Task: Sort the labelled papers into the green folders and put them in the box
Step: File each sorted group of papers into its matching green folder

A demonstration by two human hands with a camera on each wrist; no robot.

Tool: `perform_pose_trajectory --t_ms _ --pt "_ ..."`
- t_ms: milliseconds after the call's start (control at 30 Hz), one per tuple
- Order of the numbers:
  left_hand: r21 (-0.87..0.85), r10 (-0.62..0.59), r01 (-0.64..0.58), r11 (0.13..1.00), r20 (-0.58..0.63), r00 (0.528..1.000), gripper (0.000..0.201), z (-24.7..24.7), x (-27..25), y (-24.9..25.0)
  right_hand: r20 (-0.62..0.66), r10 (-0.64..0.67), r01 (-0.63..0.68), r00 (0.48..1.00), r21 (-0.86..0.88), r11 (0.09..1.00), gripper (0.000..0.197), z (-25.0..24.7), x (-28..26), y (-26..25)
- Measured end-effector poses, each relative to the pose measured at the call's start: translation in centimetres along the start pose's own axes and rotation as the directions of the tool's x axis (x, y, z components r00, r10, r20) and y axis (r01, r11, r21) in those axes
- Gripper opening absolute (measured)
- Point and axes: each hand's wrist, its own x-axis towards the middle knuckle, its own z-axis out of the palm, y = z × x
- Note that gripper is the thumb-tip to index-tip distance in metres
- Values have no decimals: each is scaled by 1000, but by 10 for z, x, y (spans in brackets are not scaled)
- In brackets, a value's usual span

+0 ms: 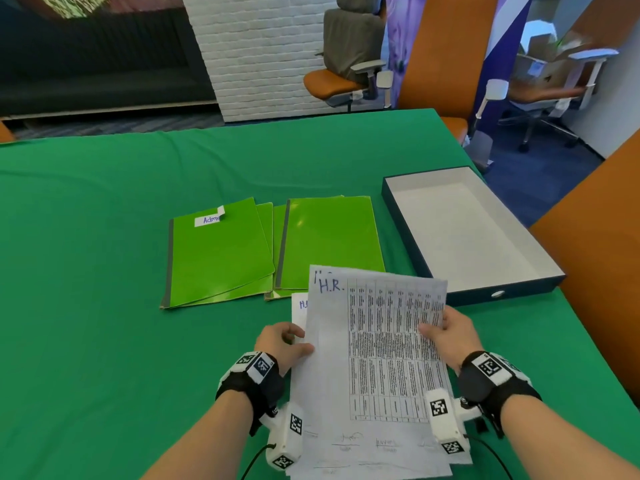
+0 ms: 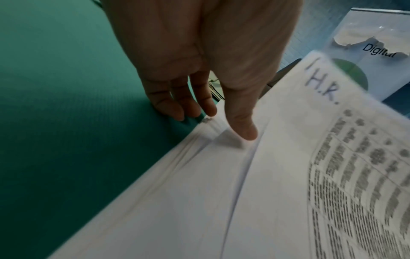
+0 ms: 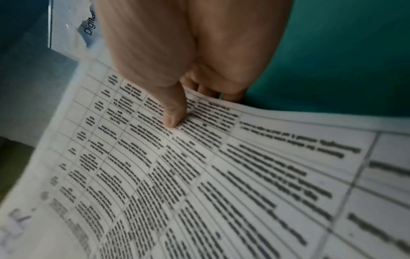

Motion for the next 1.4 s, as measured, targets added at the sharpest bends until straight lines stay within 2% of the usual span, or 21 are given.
perform_pose_trajectory --t_ms 133,233,333,400,433,533,633,767,867,900,967,1067,1167,1267,1333,1400 --pt "-37 55 -53 998 37 998 19 -4 -3 3 -22 -62 63 998 61 996 26 3 3 -7" --pt "-82 80 -71 994 113 990 19 -7 -5 2 33 -80 79 996 50 996 30 4 5 -9" --pt "101 117 -141 985 217 969 27 -3 -6 2 93 -50 55 994 -47 997 31 5 8 -5" --pt "266 129 -176 948 188 974 26 0 -6 7 87 -13 19 996 -72 997 32 5 7 0" --pt "331 104 -152 932 159 982 31 1 -7 9 77 5 0 997 -68 998 33 4 6 3" --pt "365 -25 2 931 57 998 76 4 -7 9 70 40 -38 997 -29 999 38 2 4 8" --pt "356 -92 82 931 11 996 84 5 -4 11 76 58 -60 995 19 998 43 -2 7 13" --pt "223 -184 179 958 0 983 66 0 1 7 81 65 -69 995 52 996 41 -3 8 14" --pt "245 -119 123 962 -32 992 26 -8 0 4 71 84 -90 994 92 992 39 -4 7 14" --pt "233 -91 100 967 -48 995 19 -11 -2 3 63 86 -92 994 102 991 39 -4 8 14" --pt "132 -61 68 989 -60 996 15 -17 -3 -1 44 87 -92 995 124 988 39 -4 9 16" --pt "-146 -7 6 989 -9 1000 14 -22 -2 -2 32 66 -70 997 144 987 34 0 9 15" --pt "-340 47 -14 940 88 995 21 -20 -6 9 45 26 -31 999 130 991 26 8 5 10" --pt "-537 47 66 841 195 980 24 -14 -12 21 41 -11 6 999 109 994 25 12 3 4" --pt "-604 52 111 789 246 968 22 -13 -14 25 -2 -37 37 999 99 994 30 10 4 -1" --pt "-568 52 105 816 253 966 20 -13 -12 23 -62 -58 63 996 81 995 34 4 5 -7"
